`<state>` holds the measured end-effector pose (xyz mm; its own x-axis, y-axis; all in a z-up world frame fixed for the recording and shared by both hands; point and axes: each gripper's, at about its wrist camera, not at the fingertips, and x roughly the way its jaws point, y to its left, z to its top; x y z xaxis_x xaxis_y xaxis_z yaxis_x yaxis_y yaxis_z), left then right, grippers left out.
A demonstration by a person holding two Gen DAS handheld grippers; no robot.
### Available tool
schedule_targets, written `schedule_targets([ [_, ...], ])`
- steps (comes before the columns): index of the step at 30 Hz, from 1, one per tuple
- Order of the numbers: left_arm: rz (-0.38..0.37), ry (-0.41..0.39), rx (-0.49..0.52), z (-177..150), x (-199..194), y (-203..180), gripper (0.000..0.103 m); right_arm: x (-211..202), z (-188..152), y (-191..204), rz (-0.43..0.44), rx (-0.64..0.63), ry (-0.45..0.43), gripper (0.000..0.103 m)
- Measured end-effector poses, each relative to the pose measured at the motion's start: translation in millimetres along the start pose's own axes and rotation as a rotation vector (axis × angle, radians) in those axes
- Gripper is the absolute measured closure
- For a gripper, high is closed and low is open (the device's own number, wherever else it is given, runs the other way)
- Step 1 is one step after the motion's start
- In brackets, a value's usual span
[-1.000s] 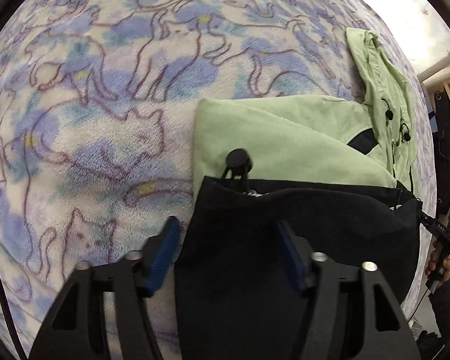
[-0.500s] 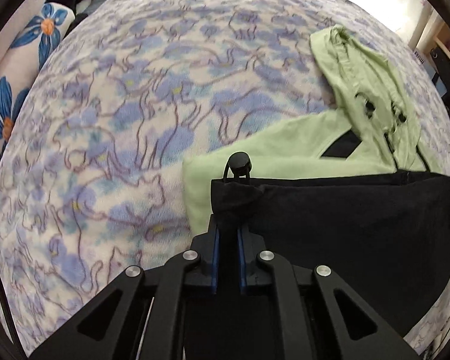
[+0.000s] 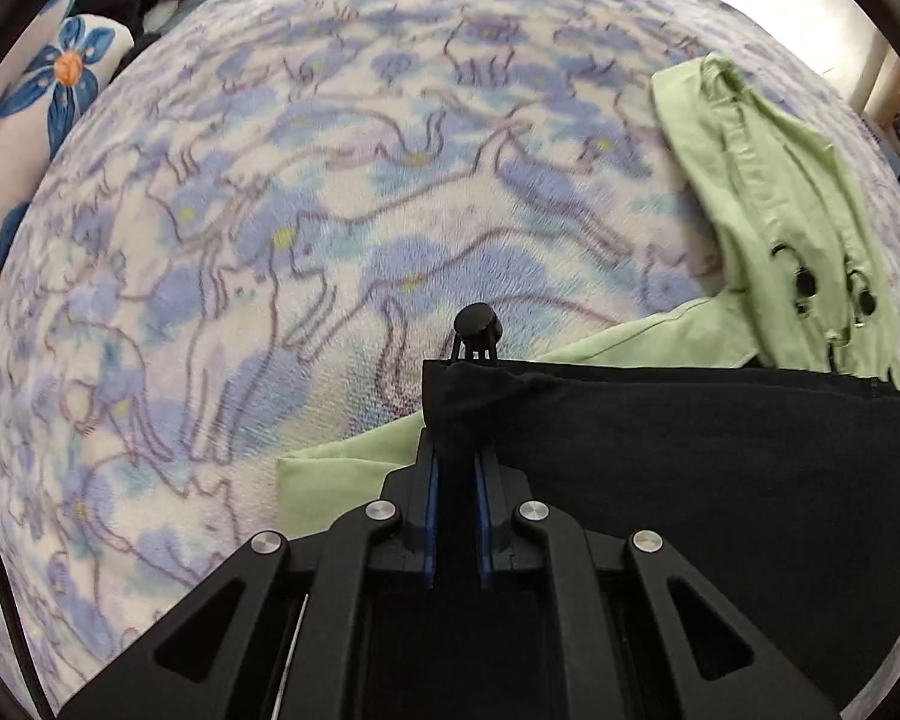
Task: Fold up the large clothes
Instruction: 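Lay the held hem over the jacket just below the hood with both tools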
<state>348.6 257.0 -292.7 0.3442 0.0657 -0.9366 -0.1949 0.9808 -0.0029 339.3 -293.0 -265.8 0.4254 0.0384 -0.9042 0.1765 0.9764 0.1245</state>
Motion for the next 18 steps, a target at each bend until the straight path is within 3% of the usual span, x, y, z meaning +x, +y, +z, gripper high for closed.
schedule_targets([
  [5,-0.002,-0.06,-0.049,0.1,-6.7,4.9,0.095,-9.4,6.3,6.8,0.005,-0.018,-0.067,0.095],
  [12,-0.007,-0.046,-0.09,-0.2,0.7,11.8,0.094,6.4,9.9,13.1,-0.027,-0.034,-0.037,0.094],
  [18,-0.027,-0.045,-0.168,-4.4,-5.5,21.1,0.086,-3.9,12.6,10.9,-0.027,0.021,-0.027,0.087],
])
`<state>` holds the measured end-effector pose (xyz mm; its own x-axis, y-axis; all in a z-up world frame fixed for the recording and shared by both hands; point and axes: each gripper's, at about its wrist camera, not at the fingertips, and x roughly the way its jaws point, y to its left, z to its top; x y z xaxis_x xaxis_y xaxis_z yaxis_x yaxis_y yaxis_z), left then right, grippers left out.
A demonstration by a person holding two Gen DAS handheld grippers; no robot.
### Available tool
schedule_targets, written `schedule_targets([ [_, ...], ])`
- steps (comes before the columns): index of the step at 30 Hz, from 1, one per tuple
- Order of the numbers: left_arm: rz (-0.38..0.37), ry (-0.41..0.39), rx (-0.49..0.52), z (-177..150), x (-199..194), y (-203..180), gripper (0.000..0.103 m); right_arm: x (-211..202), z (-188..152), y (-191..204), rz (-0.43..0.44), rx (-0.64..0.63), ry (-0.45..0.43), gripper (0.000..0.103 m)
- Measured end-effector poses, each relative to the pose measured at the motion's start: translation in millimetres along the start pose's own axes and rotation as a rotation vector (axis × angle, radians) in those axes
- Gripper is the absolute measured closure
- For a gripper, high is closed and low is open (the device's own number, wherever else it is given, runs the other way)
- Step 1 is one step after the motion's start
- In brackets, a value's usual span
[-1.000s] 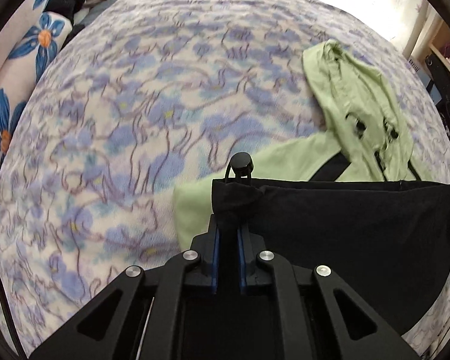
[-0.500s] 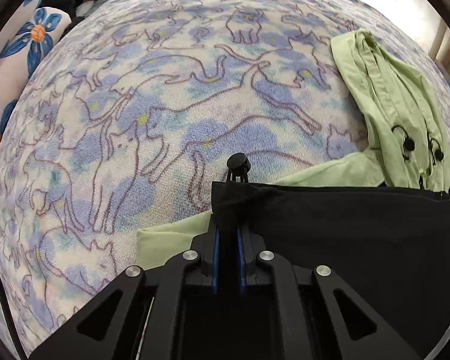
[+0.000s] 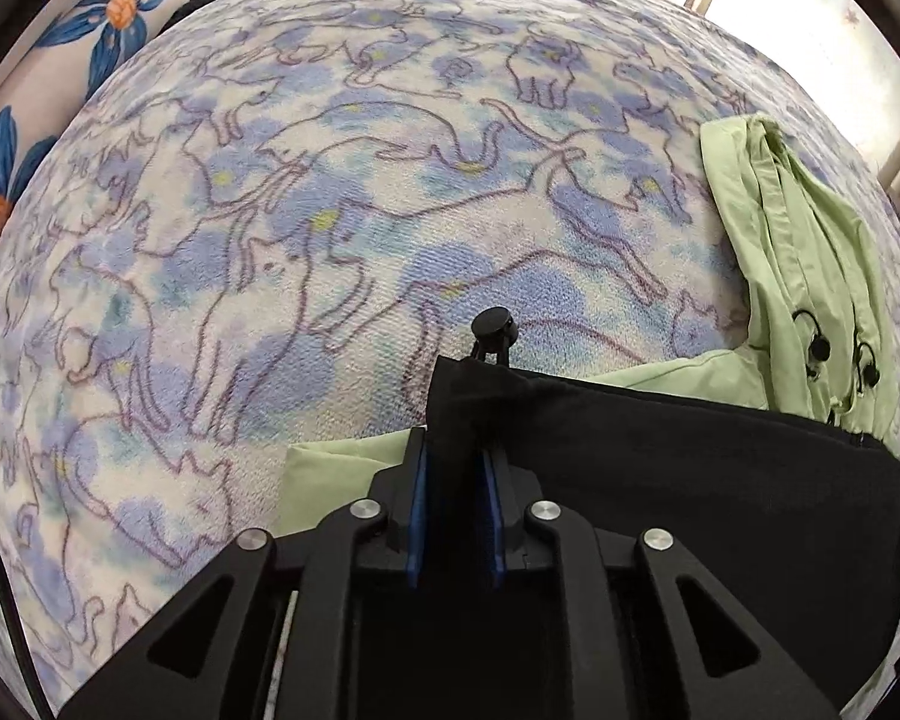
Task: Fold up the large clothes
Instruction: 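Lay the held hem over the jacket just below the hood with both tools, then open the right tool and withdraw it from the folded hem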
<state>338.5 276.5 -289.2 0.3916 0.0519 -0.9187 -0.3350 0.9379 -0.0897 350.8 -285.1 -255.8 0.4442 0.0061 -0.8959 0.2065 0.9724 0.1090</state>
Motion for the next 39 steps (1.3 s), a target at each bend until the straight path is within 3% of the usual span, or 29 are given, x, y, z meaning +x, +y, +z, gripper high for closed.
schedule_targets([
  [3,0.01,-0.041,-0.003,-3.4,-20.6,1.8,0.084,-31.0,-6.0,8.1,0.008,-0.017,-0.074,0.077],
  [7,-0.1,-0.081,0.048,-33.4,-64.1,-17.6,0.084,-72.4,-37.7,34.1,0.124,-0.103,-0.099,0.076],
  [10,-0.202,-0.035,0.152,-80.8,-84.5,-52.9,0.084,-89.3,-83.6,64.7,0.244,-0.204,-0.014,0.076],
  [15,-0.337,0.089,0.329,-170.5,-95.8,-113.8,0.084,-94.9,-167.3,109.3,0.342,-0.359,0.117,0.076],
  [19,-0.331,0.135,0.42,-207.9,-79.1,-144.4,0.084,-69.4,-192.4,121.5,0.339,-0.388,0.187,0.076],
  [26,-0.336,0.105,0.386,-178.1,-48.7,-153.0,0.084,-38.7,-159.7,131.4,0.311,-0.385,0.098,0.076],
  [31,-0.314,0.032,0.382,-146.9,-39.3,-162.9,0.084,-19.3,-122.5,153.2,0.288,-0.394,0.018,0.076],
  [39,-0.239,-0.029,0.227,-90.0,-13.2,-144.0,0.084,4.2,-82.6,171.6,0.253,-0.379,-0.046,0.076],
])
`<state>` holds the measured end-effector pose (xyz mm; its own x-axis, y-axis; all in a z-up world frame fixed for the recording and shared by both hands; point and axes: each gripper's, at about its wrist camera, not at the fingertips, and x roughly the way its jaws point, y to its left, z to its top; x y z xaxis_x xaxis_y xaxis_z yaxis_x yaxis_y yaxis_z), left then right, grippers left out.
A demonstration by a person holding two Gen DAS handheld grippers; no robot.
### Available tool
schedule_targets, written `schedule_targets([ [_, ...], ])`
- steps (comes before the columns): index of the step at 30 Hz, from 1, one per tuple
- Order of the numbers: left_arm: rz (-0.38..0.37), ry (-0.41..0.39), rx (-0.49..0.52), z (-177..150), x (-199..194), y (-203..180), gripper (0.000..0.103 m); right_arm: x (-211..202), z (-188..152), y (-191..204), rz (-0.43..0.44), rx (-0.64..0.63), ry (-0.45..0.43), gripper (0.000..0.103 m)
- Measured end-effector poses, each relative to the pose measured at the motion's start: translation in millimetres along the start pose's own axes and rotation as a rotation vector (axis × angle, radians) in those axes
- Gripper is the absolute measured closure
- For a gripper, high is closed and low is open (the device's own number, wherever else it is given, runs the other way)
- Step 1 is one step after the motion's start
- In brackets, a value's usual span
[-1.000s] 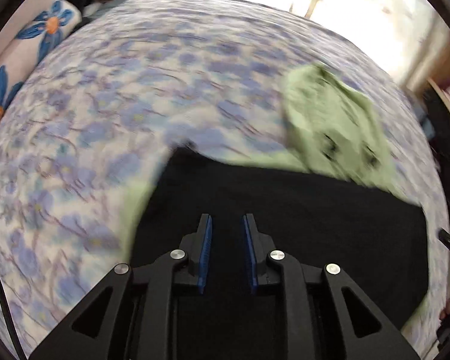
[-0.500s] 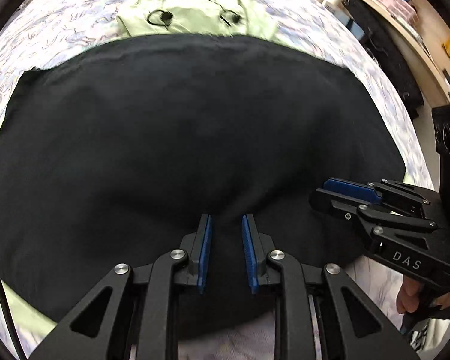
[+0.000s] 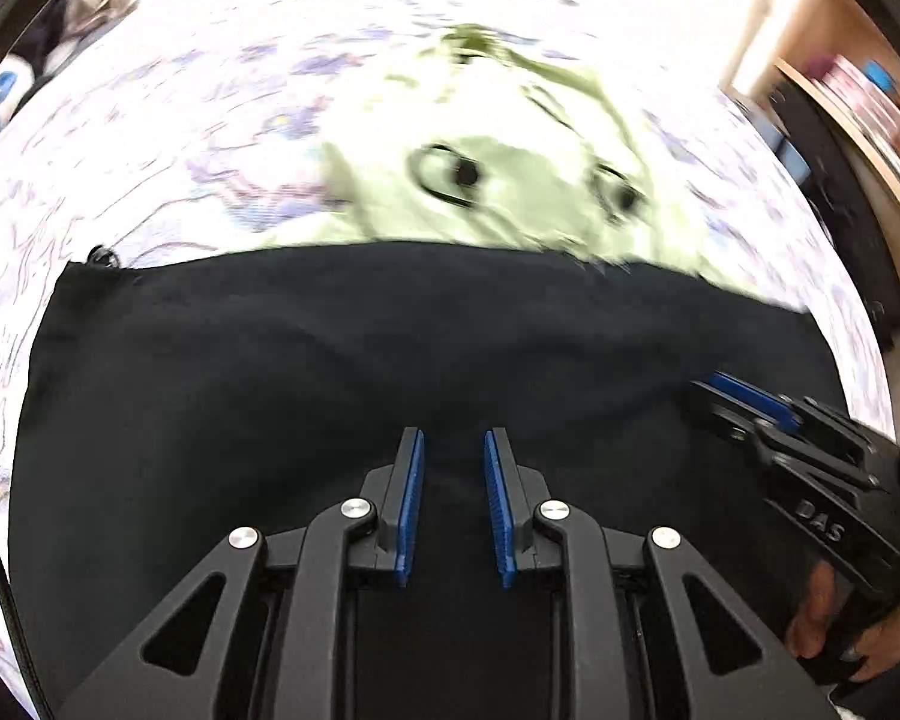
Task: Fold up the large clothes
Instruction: 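Open the right tool and withdraw it from the folded hem, then move both open tools to the green hood edge of the folded jacket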
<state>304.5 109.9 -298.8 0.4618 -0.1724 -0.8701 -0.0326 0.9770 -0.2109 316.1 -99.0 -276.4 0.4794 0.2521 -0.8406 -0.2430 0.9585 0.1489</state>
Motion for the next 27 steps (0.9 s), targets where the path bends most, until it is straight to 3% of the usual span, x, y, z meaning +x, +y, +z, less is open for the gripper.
schedule_targets([
  [5,0.062,-0.014,-0.077,5.1,0.1,39.3,0.084,-2.0,5.2,-34.7,-0.077,0.05,-0.014,0.079],
  [11,0.15,-0.02,-0.107,9.6,-2.5,85.3,0.084,-16.7,2.2,-114.9,-0.277,0.137,-0.014,0.079],
  [14,0.201,-0.029,-0.161,15.4,-5.8,111.0,0.084,-27.5,-2.5,-157.2,-0.322,0.224,-0.007,0.08],
  [19,0.23,-0.019,-0.232,24.2,-11.3,137.9,0.084,-39.0,-5.4,-162.8,-0.356,0.228,0.006,0.079],
  [21,0.252,-0.006,-0.226,23.8,-14.4,136.5,0.084,-48.8,-7.7,-157.3,-0.324,0.266,-0.007,0.078],
  [24,0.217,-0.014,-0.212,9.8,-35.4,121.7,0.084,-69.7,-19.2,-136.4,-0.219,0.316,-0.043,0.077],
  [27,0.182,-0.025,-0.192,-13.3,-58.5,99.6,0.079,-81.2,-32.5,-99.4,-0.134,0.287,-0.05,0.077],
])
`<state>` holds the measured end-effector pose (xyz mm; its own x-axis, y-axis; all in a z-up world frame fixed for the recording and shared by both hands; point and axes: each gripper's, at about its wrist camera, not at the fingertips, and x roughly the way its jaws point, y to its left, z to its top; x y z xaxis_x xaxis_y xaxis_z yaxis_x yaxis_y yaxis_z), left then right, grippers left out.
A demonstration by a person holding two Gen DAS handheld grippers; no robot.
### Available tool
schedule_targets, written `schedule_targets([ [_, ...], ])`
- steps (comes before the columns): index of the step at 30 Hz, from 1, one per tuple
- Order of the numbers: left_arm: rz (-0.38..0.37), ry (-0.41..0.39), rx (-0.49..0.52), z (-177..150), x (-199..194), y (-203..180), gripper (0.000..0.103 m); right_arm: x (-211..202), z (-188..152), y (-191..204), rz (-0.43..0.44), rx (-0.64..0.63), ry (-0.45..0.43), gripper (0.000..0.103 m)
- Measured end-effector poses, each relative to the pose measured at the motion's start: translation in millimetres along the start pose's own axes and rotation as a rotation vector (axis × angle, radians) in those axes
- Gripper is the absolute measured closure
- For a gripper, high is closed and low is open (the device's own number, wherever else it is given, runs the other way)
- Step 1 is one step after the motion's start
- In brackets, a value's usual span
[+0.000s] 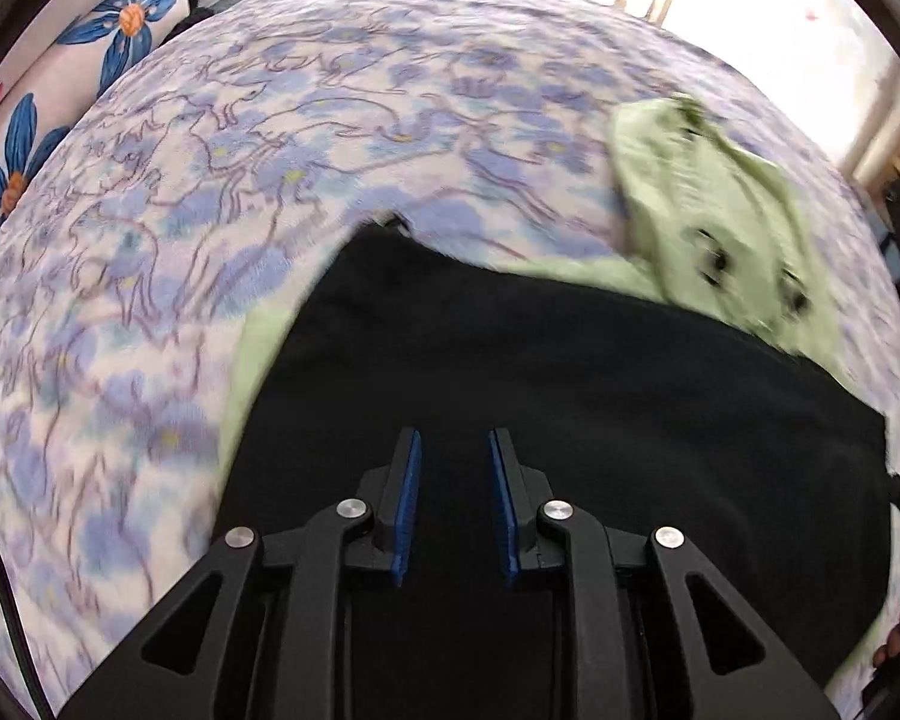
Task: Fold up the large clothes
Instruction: 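Move both open tools to the green hood edge of the folded jacket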
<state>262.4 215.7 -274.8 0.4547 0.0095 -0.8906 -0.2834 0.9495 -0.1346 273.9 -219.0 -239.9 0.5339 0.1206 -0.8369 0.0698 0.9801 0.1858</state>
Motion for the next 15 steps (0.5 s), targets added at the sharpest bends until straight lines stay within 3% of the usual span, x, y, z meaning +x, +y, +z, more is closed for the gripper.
schedule_targets([
  [3,-0.033,0.018,-0.001,-33.9,-19.3,-10.2,0.072,-10.6,-38.0,39.1,0.076,-0.074,0.045,0.077],
  [7,-0.039,0.094,0.016,-87.2,-27.1,-20.4,0.072,-13.0,-83.2,74.4,0.129,-0.165,0.122,0.077],
  [13,0.035,0.087,0.104,-122.5,-34.4,-19.5,0.072,-18.0,-119.4,54.6,0.065,-0.183,0.165,0.077],
  [15,0.05,0.086,0.111,-122.8,-35.5,-12.8,0.072,-24.9,-121.1,32.3,-0.011,-0.179,0.153,0.078],
])
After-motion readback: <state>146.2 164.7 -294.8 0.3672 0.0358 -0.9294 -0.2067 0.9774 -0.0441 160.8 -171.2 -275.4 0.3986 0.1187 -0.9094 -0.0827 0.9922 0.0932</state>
